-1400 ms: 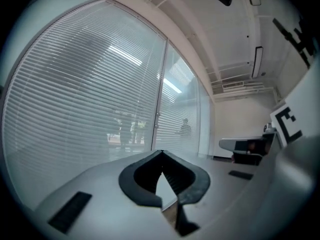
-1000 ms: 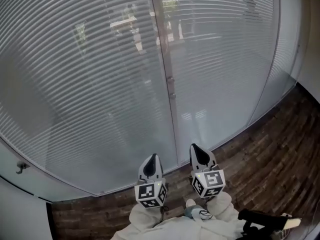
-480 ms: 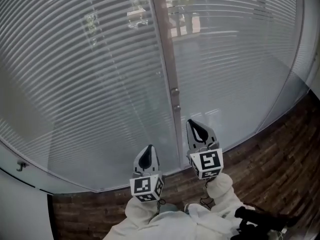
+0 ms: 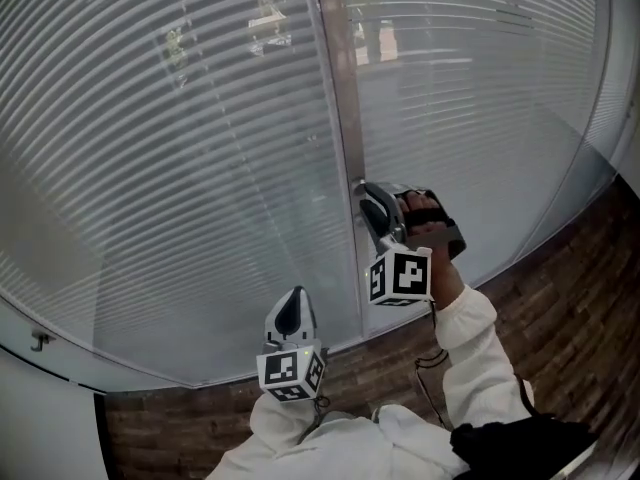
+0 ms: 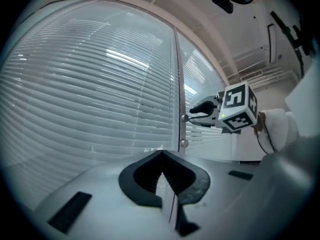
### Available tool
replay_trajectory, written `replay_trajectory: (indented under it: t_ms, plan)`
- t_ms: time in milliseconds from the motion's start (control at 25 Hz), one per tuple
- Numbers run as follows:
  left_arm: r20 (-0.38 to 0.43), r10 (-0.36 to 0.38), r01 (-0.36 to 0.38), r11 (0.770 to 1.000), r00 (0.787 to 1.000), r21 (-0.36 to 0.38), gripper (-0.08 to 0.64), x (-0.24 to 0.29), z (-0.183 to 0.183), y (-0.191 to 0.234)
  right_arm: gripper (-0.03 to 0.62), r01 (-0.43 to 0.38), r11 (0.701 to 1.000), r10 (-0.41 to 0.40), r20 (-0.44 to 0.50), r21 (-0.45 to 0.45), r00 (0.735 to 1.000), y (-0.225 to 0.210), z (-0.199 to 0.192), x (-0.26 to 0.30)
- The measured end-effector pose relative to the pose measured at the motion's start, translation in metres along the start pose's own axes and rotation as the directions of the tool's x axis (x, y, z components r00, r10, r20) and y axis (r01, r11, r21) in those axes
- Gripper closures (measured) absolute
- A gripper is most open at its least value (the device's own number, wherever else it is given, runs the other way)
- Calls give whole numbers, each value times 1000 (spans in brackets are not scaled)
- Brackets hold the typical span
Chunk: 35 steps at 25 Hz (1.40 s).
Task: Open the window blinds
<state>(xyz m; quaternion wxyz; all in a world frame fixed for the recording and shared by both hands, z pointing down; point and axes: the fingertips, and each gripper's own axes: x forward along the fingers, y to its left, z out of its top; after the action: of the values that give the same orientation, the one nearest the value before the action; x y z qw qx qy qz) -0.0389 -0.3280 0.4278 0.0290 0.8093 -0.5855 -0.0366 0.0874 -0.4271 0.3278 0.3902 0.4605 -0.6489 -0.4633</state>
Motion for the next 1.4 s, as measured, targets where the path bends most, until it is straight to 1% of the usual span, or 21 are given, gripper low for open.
replay_trajectory:
  t_ms: [80, 160, 240, 280, 400, 600, 720, 800, 840, 920, 960, 1000, 1040, 1080, 1120, 1160, 1200, 1240, 1280, 1320, 1400]
  plan:
    - [-1, 3, -3, 1000, 1000, -1, 558, -1, 0, 4, 463, -19, 993, 17, -12, -118, 1000, 1, 4, 5]
    - [-4, 8, -8, 1000, 1000, -3, 558, -1, -1, 10, 463, -49, 974, 42, -37, -219, 998, 7, 6, 10]
    - [-6, 13, -13, 1000, 1000, -8, 558, -1, -2, 15, 463, -50, 957, 33, -64, -287, 997, 9, 5, 16]
    - [-6, 15, -15, 1000, 1000, -11, 558, -2, -3, 16, 463, -39, 953, 19, -71, -300, 997, 7, 6, 18]
    - [-15, 17, -17, 1000, 1000, -15, 558, -6, -6, 20, 463, -24, 957, 3, -72, -289, 997, 6, 10, 19]
    - [-21, 20, -20, 999, 1000, -25, 558, -5, -8, 24, 463, -4, 940, -35, -110, -340, 993, 0, 6, 27]
    - [-21, 15, -15, 1000, 1000, -18, 558, -9, -11, 22, 463, -8, 955, -28, -119, -298, 993, 6, 4, 27]
    - [-30, 15, -15, 1000, 999, -4, 558, -10, -13, 23, 463, -25, 972, -8, -135, -236, 991, 8, -1, 28]
    - [-33, 19, -19, 1000, 999, -3, 558, -9, -14, 24, 463, -34, 983, 9, -138, -181, 990, 7, -3, 30]
    - [-35, 29, -29, 999, 999, -13, 558, -8, -15, 27, 463, -49, 999, 46, -132, -20, 990, 3, -3, 32]
    - [-34, 32, -32, 999, 999, -17, 558, -9, -16, 28, 463, -53, 996, 62, -122, 78, 991, 2, -3, 32]
    - [-34, 32, -33, 999, 999, -19, 558, -9, -16, 28, 463, -53, 982, 74, -110, 181, 991, 0, -3, 32]
    - [-34, 31, -32, 999, 999, -18, 558, -10, -17, 28, 463, -50, 958, 81, -99, 281, 992, -1, -3, 32]
    - [-35, 30, -31, 999, 999, -18, 558, -11, -18, 28, 463, -43, 926, 83, -90, 375, 992, -2, -4, 32]
    - [-37, 30, -30, 999, 999, -18, 558, -12, -19, 28, 463, -35, 887, 83, -84, 461, 993, -3, -4, 31]
    - [-39, 30, -31, 999, 999, -20, 558, -13, -20, 28, 463, -26, 840, 82, -79, 542, 993, -4, -5, 31]
    - [-40, 31, -32, 999, 999, -23, 558, -14, -21, 28, 463, -19, 785, 81, -72, 619, 994, -5, -6, 31]
    - [-40, 33, -34, 999, 999, -24, 558, -15, -20, 29, 463, -14, 719, 79, -61, 695, 995, -5, -6, 31]
    - [-39, 35, -36, 999, 999, -25, 558, -16, -20, 30, 463, -14, 639, 75, -44, 769, 996, -6, -7, 31]
    - [-39, 37, -38, 999, 999, -26, 558, -17, -20, 30, 463, -18, 544, 70, -24, 839, 997, -6, -9, 31]
    - [-36, 42, -43, 999, 998, -30, 558, -20, -19, 32, 463, -35, 331, 53, 18, 943, 998, -6, -13, 31]
